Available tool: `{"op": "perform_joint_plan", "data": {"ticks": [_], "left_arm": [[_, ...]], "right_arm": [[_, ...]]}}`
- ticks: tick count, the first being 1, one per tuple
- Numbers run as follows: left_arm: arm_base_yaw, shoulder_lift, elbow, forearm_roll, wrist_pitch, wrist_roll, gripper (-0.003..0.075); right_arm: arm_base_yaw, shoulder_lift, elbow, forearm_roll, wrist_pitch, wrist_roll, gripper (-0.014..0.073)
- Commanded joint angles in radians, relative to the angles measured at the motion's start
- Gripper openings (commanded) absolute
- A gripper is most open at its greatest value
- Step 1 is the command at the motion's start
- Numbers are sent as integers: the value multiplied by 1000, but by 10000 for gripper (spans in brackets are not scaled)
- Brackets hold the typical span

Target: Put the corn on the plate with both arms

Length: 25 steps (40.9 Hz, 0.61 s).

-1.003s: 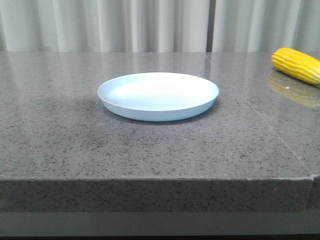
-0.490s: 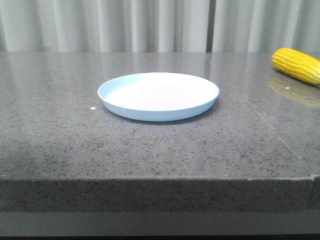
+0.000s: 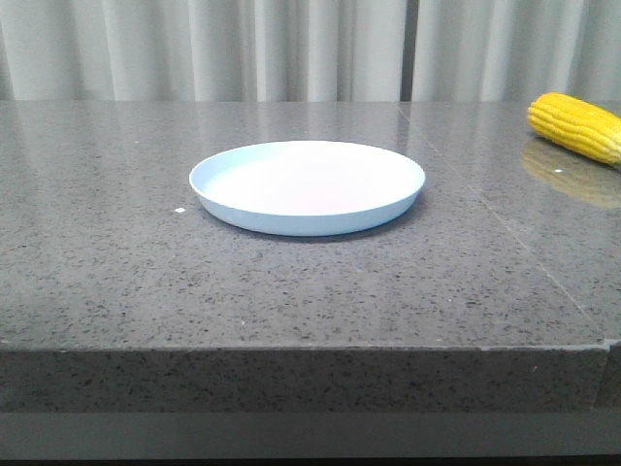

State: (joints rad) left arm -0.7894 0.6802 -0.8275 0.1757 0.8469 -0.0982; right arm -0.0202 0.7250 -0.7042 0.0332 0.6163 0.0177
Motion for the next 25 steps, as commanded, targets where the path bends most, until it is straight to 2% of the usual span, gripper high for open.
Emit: {"op": "perform_joint_plan", "data": {"ticks": [1,6,11,25], "left_arm": [[-9,-2,-26,10,-72,-11,440],[-9,-2,-26,10,-72,-11,440],[-9,-2,-26,10,-72,-11,440],[-9,-2,-26,10,-72,-11,440]], "right_arm": [[-3,5,-25,-2,-87,-9,613],[-3,20,-37,-3,-113,-9,613],[-3,91,-109,-3,-65,-11,616],[-3,475,-450,-24,132,-23,616]]}}
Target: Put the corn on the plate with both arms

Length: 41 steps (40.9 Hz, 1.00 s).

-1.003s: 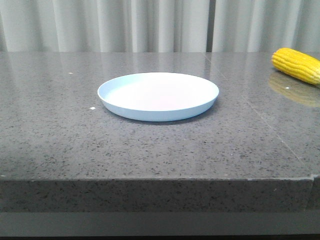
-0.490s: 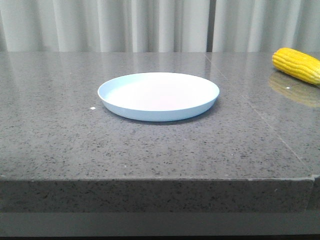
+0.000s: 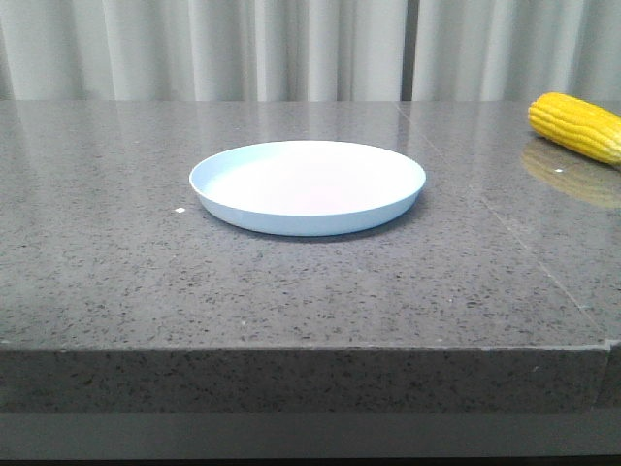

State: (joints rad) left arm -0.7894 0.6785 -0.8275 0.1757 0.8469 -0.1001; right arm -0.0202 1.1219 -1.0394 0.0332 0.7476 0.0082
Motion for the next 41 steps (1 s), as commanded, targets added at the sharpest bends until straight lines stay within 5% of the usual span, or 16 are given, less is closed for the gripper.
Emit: {"op": "perform_joint_plan", "data": {"ticks": [1,20,41], "left_arm": [[-9,0,-26,10,-72,-9,440],[-9,0,-26,10,-72,-9,440],[-9,0,-26,10,-72,-9,440]], "right_arm": [[-3,112,-145,-33,15,-14,616],[-3,520,-508,-118,3,-14,616],[-3,753,-605,-123,-170,-14,616]]}}
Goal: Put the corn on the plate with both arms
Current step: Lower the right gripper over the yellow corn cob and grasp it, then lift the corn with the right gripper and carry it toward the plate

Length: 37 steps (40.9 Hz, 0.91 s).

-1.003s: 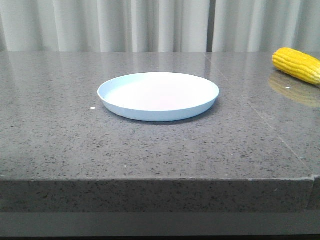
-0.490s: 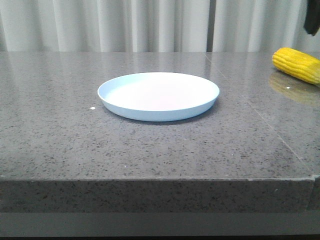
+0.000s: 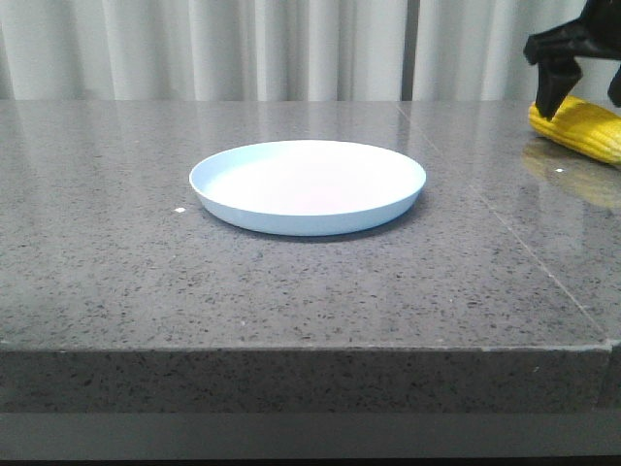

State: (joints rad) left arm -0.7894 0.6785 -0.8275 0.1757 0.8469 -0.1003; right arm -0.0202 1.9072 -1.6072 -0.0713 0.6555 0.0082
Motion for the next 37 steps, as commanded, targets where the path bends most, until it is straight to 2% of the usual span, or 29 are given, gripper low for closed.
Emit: {"op": "perform_joint_plan", "data": {"ticks": [1,9,11,12,17,20,28,37], "left_arm": [[-9,0,-26,10,-72,-9,440],[-9,0,-26,10,-72,-9,440],[-9,0,-26,10,-72,-9,440],[-9,0,-26,10,-72,-9,440],[-9,0,-26,10,-72,-9,440],[-9,0,-26,10,-72,-9,440],[-9,0,-26,10,-72,-9,440],[-9,0,-26,10,-72,-9,440]], "right_arm": [[-3,-29,-37,-19,-84,-14,616],[-3,6,-37,-20,-94,-14,611],[-3,8,-37,-20,-91,-14,585],[-3,8,-37,-20,-89,-14,561],[-3,5,-40,-20,-81,-14,328],[-3,1,-43,-20,-74,-14,267],[2,-35,-44,-15,-37,-14,269],[55,-143,-44,16,29,-14,269]]}}
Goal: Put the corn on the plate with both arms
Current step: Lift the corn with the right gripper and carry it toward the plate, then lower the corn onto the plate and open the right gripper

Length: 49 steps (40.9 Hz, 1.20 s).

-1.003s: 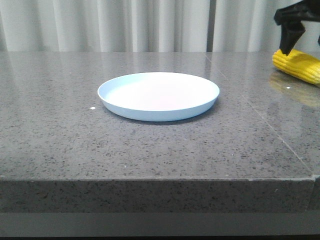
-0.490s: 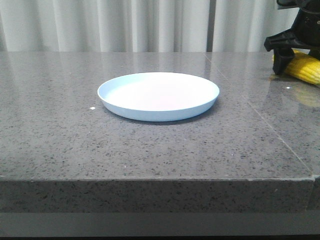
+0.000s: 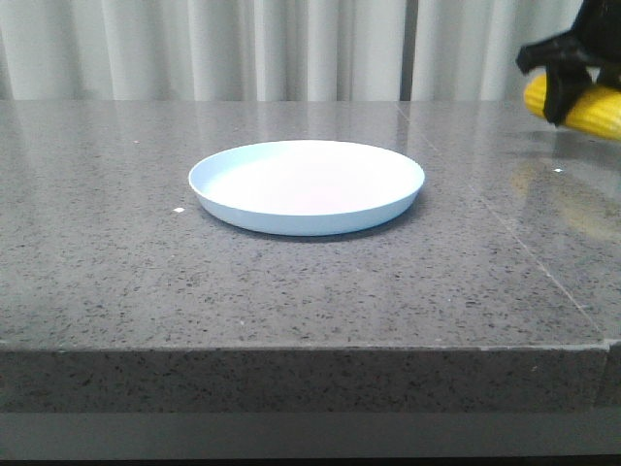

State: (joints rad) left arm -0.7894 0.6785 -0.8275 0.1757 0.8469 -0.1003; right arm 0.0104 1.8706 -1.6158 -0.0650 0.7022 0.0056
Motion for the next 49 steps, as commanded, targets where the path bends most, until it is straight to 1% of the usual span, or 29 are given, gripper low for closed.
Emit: {"op": "perform_joint_plan", "data": {"ticks": [1,8,15,22,27,33,40,49], "left_arm": [[-9,0,-26,10,-72,-9,440],[-9,0,-26,10,-72,-9,440],[-9,0,-26,10,-72,-9,440],[-9,0,-26,10,-72,-9,440],[-9,0,-26,10,-72,-9,440],[-9,0,-26,10,-72,-9,440],[-9,0,-26,10,-72,-9,440],[-9,0,-26,10,-74,-9,440]], "right_arm": [[37,-125,-36,10,-9,-11,269],[126,-236,-36,42,44,-11,269],[228,-310,-32,126,72,-11,269],[367,-333,-4,158,71,-11,269],[463,-333,59,158,-1,-11,269],[543,-328,182,158,-156,-11,269],[565,-277,270,158,-290,-11,269],[565,-181,275,156,-343,-11,269]]}}
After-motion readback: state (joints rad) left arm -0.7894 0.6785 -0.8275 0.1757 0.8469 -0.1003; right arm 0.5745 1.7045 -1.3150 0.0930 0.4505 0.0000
